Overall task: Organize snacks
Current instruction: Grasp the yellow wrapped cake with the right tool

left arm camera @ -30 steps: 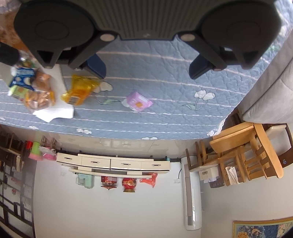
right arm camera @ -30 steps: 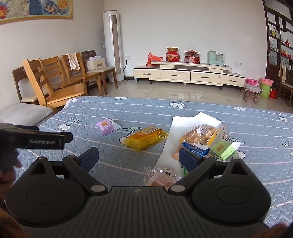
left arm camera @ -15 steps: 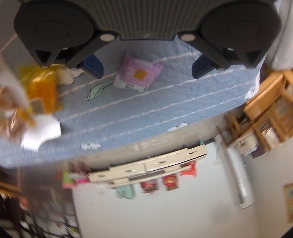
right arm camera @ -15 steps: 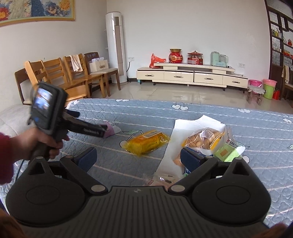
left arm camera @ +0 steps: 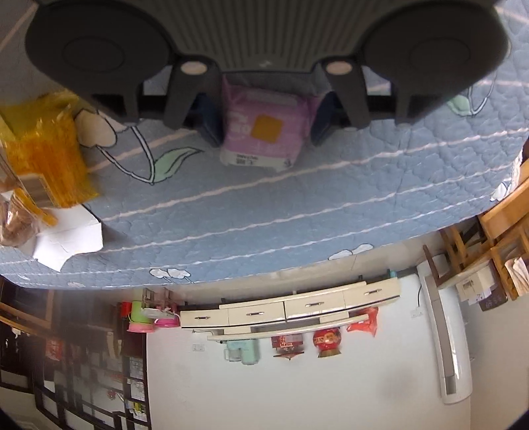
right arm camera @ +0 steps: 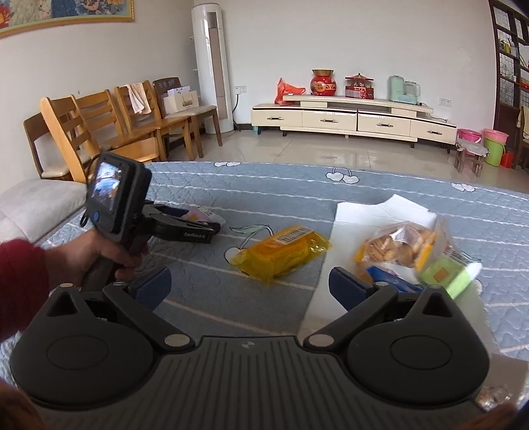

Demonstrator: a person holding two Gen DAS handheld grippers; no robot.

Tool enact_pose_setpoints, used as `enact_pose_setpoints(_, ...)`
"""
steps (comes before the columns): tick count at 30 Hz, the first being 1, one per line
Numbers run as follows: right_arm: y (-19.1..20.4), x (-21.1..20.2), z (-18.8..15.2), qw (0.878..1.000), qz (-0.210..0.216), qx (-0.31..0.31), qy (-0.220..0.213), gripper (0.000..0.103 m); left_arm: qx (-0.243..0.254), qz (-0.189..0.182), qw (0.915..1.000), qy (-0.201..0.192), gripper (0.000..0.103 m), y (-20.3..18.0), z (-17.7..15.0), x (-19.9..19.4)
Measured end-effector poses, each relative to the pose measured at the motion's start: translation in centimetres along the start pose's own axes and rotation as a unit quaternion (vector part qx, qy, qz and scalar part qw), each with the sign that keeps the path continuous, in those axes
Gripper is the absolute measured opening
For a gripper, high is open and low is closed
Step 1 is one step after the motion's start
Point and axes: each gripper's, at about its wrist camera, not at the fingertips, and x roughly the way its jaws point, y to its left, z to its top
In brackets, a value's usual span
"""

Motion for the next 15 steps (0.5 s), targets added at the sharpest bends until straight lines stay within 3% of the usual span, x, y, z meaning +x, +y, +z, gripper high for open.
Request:
enact_pose_setpoints(5,1.0,2.7,1.4,0.999,-0.019,0.028,0.008,0.103,-0.031,0.042,0.9985,0.016,0.053,0.0,-0.8,-2.3)
enact_pose_setpoints(10,0.5,7.9,2.4,0.992,-0.028,0.113,0.055,0.103,-0.075,0.093,0.9926,0.016,0.053,1.3,-2.4,-6.5)
enact_pose_setpoints(15,0.5,12.9,2.5,0.984,-0.090,0.130,0.087,0.103,-0.108,0.116,0.9874,0.010,0.053,2.3,-4.0,-10.3)
